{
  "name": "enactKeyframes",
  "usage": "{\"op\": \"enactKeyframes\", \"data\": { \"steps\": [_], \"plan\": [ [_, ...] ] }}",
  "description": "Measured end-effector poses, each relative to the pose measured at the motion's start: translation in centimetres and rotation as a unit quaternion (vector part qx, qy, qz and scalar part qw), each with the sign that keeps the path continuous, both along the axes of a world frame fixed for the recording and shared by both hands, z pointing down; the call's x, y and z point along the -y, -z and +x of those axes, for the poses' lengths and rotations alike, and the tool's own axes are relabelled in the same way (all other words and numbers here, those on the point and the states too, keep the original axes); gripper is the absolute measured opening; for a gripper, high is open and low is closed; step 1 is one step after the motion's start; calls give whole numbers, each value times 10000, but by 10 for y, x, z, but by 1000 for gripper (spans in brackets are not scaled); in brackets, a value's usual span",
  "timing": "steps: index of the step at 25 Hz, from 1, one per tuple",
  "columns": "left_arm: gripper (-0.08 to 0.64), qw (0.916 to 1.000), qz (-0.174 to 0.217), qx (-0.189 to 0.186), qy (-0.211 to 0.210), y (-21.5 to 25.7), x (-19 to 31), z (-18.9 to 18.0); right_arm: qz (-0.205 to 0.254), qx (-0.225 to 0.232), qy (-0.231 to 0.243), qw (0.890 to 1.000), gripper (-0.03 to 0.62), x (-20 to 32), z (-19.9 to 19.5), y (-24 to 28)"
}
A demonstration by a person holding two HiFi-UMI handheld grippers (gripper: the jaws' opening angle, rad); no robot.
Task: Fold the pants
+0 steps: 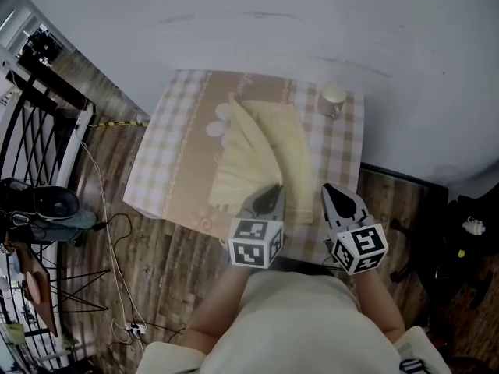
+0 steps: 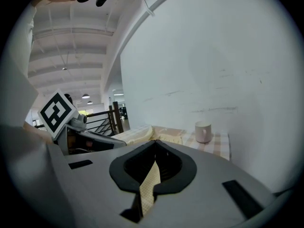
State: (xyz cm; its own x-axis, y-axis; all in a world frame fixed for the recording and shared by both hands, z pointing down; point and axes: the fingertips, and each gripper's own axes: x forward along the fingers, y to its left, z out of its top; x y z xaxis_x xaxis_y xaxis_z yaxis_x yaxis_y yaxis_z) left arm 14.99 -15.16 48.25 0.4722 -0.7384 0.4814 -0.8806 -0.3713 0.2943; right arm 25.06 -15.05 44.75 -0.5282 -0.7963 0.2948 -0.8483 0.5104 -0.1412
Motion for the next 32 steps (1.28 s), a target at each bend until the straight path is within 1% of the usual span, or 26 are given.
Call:
{"op": "enactKeyframes", "data": {
  "steps": [3, 6, 10, 15, 18, 23, 29, 32],
  "plan": [
    [20, 9994, -174, 25, -283, -12, -6, 16, -55, -32, -134, 9999, 0, 0, 11, -4],
    [20, 9971, -385, 98, -656, -29, -17, 34, -86, -70, -269, 9996, 0, -1, 21, -6],
    [20, 9911, -671, 210, -1134, -54, -34, 56, -107, -106, -427, 9990, 0, -2, 31, -8],
    [20, 9839, -964, 312, -1472, -80, -52, 72, -183, -154, -526, 9983, 0, -9, 39, -15],
    [20, 9802, -1098, 410, -1595, -96, -60, 80, -225, -173, -566, 9980, 0, -12, 42, -18],
    [20, 9753, -1361, 606, -1628, -118, -65, 87, -268, -206, -628, 9975, 0, -16, 47, -21],
    [21, 9707, -1470, 862, -1696, -134, -65, 93, -320, -248, -732, 9965, 0, -21, 55, -24],
    [21, 9688, -1494, 869, -1774, -135, -65, 95, -319, -254, -768, 9962, 0, -23, 58, -25]
  ]
}}
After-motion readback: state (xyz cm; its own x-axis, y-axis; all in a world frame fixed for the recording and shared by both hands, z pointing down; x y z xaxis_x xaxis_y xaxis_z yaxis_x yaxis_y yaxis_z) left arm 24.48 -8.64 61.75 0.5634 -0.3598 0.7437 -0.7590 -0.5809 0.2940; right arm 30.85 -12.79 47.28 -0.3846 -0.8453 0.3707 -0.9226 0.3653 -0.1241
